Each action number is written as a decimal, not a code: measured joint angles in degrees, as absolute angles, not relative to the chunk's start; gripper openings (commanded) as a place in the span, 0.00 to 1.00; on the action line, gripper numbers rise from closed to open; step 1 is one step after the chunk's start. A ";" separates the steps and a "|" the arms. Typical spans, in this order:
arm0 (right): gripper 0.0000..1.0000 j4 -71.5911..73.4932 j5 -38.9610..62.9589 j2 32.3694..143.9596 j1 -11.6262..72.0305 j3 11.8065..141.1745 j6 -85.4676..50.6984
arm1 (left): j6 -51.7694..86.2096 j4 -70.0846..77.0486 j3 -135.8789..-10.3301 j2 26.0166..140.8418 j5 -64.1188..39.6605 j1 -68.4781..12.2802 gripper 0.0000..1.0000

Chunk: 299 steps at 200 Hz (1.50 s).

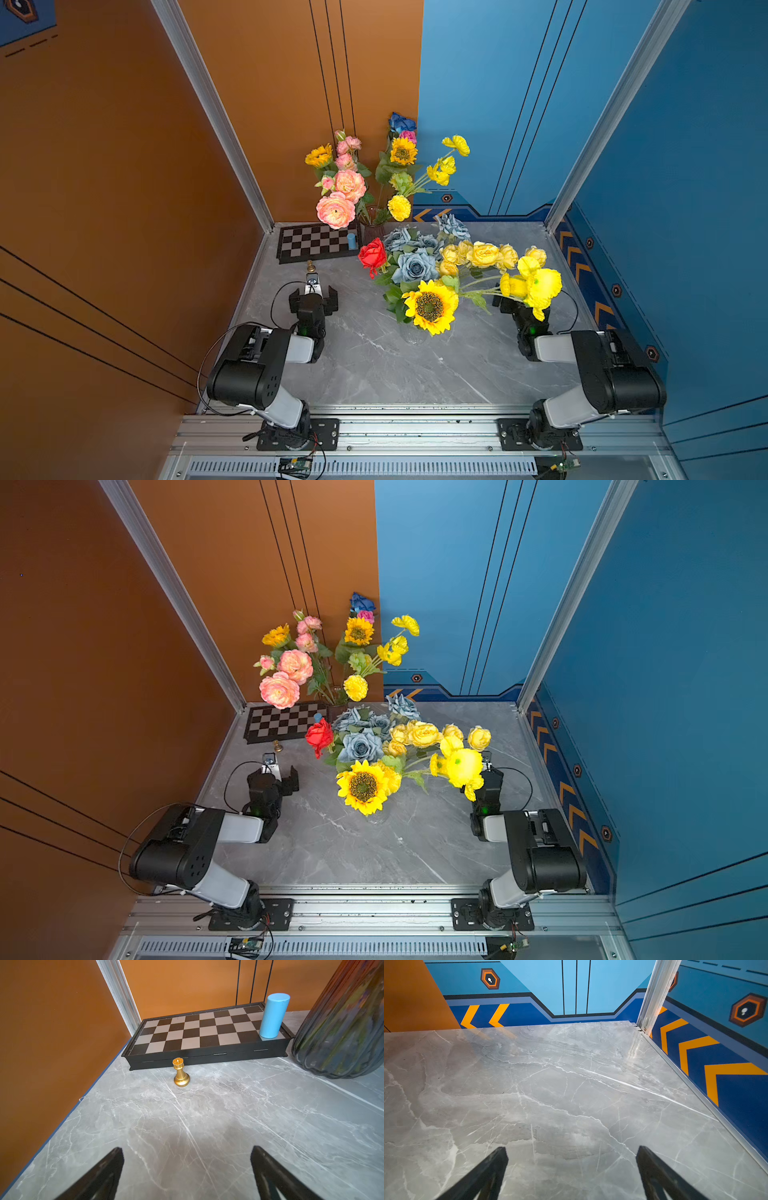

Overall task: Pick out yellow flowers from the vase
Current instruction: Pick up the flower from the vase.

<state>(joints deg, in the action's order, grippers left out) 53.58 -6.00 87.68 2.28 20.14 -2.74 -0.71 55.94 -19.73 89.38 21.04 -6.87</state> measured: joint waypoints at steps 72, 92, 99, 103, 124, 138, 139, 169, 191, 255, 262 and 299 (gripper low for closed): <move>1.00 52.97 -3.14 87.68 -0.19 20.40 -3.03 | -0.73 55.94 -19.73 89.38 21.04 -6.81 0.98; 1.00 52.95 -2.96 87.68 -0.19 20.40 -3.20 | -1.10 55.92 -19.70 89.19 21.04 -6.83 0.98; 1.00 52.77 -3.01 87.66 -0.19 20.43 -3.27 | -1.23 55.90 -19.70 88.95 21.02 -6.83 0.98; 1.00 52.53 -3.01 87.64 -0.19 20.47 -3.36 | -1.34 55.90 -19.70 88.77 21.02 -6.85 0.98; 1.00 47.64 -3.68 86.17 -0.16 21.87 -3.66 | -2.68 54.68 -19.77 86.83 21.78 -8.01 0.98; 1.00 44.40 -4.40 84.62 -0.16 23.75 -4.01 | -3.90 54.17 -20.03 85.89 22.44 -9.74 0.98; 1.00 44.23 -4.51 84.44 -0.16 23.92 -4.03 | -4.10 54.17 -20.05 85.84 22.59 -9.96 0.98; 1.00 41.82 -6.76 81.17 0.97 24.84 -4.03 | -6.50 53.36 -20.58 85.36 24.62 -12.80 0.98; 1.00 38.26 -8.86 78.63 2.87 24.93 -4.03 | -8.05 52.86 -20.58 84.97 26.61 -14.04 0.98; 1.00 18.39 -13.17 65.08 11.44 31.35 -10.52 | -11.09 40.99 -25.45 69.08 28.88 -18.57 0.98; 1.00 15.99 -11.84 63.92 10.55 32.77 -12.88 | -10.57 39.20 -26.61 66.65 28.45 -18.90 0.98; 1.00 6.02 -5.19 59.83 8.05 35.16 -20.38 | -6.46 30.41 -28.16 55.70 27.40 -26.20 0.98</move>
<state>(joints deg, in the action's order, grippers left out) 6.02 -5.19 59.83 8.05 35.16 -20.38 -6.46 30.41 -28.16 55.70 27.40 -26.20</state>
